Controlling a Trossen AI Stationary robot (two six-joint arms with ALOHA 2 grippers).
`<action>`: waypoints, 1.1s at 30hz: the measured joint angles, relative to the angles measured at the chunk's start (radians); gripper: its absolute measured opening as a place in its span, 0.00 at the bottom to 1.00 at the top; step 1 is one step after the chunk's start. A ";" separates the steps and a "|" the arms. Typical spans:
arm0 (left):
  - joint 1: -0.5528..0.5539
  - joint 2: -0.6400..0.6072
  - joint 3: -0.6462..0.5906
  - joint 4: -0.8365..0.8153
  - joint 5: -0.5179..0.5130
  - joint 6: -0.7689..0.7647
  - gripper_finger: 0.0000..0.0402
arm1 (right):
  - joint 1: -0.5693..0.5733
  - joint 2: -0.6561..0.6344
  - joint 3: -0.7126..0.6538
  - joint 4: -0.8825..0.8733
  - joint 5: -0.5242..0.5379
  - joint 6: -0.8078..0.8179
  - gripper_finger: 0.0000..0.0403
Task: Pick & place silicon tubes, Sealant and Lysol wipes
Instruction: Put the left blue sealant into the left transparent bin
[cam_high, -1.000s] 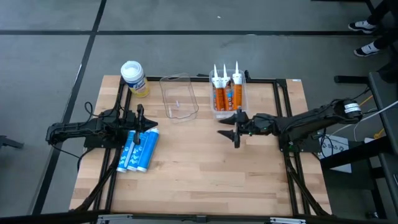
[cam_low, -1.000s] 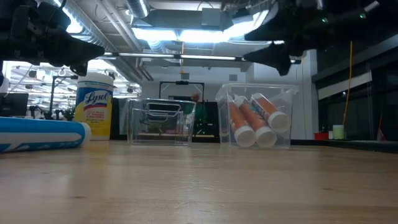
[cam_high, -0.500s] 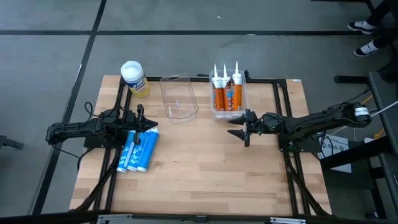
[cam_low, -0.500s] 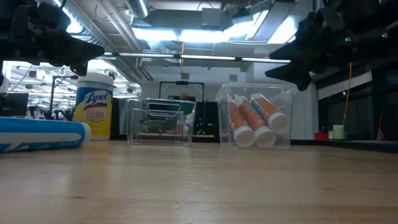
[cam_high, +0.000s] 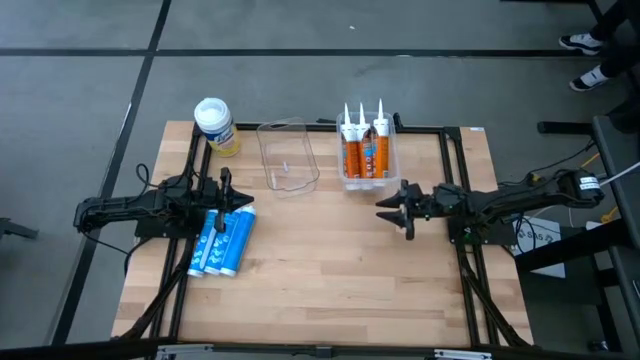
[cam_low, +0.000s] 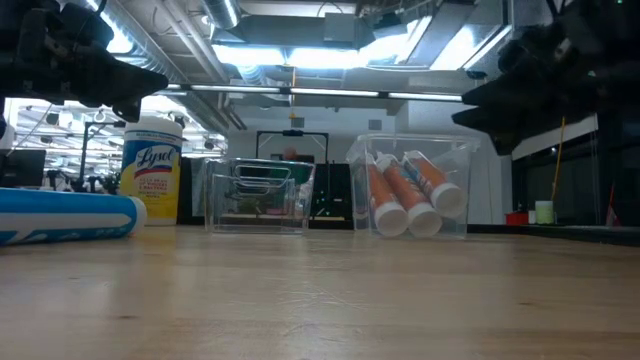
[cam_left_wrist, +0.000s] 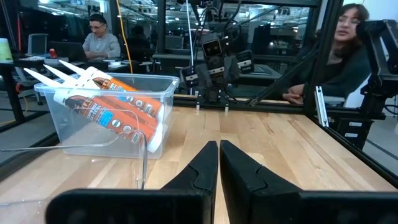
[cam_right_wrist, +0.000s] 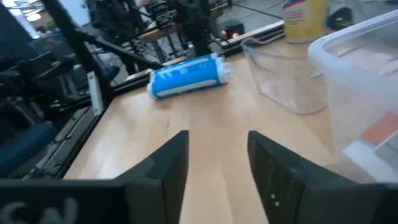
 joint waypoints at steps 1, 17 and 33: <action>0.000 0.000 0.000 0.000 0.000 0.000 0.03 | 0.000 -0.008 -0.008 0.001 -0.012 0.000 0.37; 0.000 0.000 0.000 0.000 0.000 0.000 0.03 | 0.000 -0.144 -0.020 0.005 -0.113 -0.105 0.03; 0.000 0.000 0.000 0.000 0.000 0.000 0.03 | 0.000 -0.307 -0.084 0.020 -0.112 -0.086 0.01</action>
